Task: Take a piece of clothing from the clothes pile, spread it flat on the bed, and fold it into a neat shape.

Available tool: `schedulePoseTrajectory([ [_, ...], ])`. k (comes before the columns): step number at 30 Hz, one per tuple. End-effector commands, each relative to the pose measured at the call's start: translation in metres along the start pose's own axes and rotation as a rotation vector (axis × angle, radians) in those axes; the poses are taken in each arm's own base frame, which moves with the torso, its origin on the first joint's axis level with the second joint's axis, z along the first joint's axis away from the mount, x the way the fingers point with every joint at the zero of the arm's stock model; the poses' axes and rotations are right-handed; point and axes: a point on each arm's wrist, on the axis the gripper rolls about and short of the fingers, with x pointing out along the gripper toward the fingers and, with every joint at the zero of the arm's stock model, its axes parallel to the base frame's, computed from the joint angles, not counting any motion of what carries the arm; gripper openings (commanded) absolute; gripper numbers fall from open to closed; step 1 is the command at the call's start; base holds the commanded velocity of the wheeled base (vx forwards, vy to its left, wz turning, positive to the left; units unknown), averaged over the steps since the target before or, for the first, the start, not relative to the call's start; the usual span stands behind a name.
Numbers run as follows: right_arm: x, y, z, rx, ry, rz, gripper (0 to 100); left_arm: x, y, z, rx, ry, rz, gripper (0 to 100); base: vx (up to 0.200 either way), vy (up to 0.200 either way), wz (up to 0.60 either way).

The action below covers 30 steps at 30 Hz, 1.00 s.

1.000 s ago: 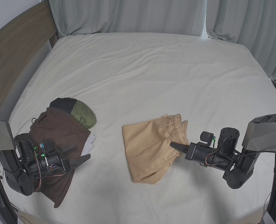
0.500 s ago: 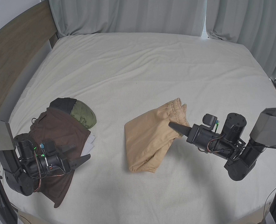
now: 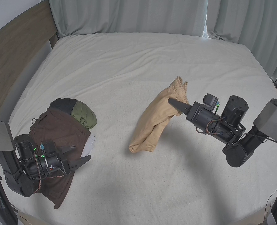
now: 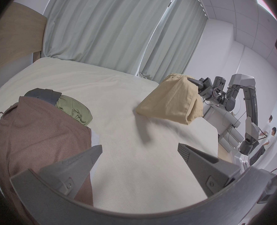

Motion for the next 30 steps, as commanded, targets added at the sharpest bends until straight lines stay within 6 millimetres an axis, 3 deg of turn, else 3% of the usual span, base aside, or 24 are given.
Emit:
schedulePoseTrajectory([
  [1, 0.013, 0.005, 0.017, -0.007, -0.037, 0.024, 0, 0.0, 0.0, 0.0, -0.002, 0.002, 0.0, 100, 0.0, 0.0, 0.0],
  [7, 0.03, 0.004, 0.042, 0.035, -0.083, 0.042, 0, 0.0, 0.0, -0.002, -0.004, 0.006, -0.01, 100, 0.0, 0.0, 0.0],
  [11, 0.041, -0.005, 0.047, 0.036, -0.084, 0.032, 0, 0.0, -0.001, -0.003, -0.007, 0.01, -0.013, 100, 0.0, 0.0, 0.0],
  [23, 0.08, -0.035, 0.044, 0.046, -0.068, 0.018, 0, -0.001, -0.001, -0.002, -0.007, 0.008, -0.011, 100, 0.0, 0.0, 0.0],
  [30, 0.089, -0.047, 0.041, 0.048, -0.067, 0.01, 0, -0.001, 0.0, -0.003, -0.008, 0.009, -0.011, 100, 0.0, 0.0, 0.0],
])
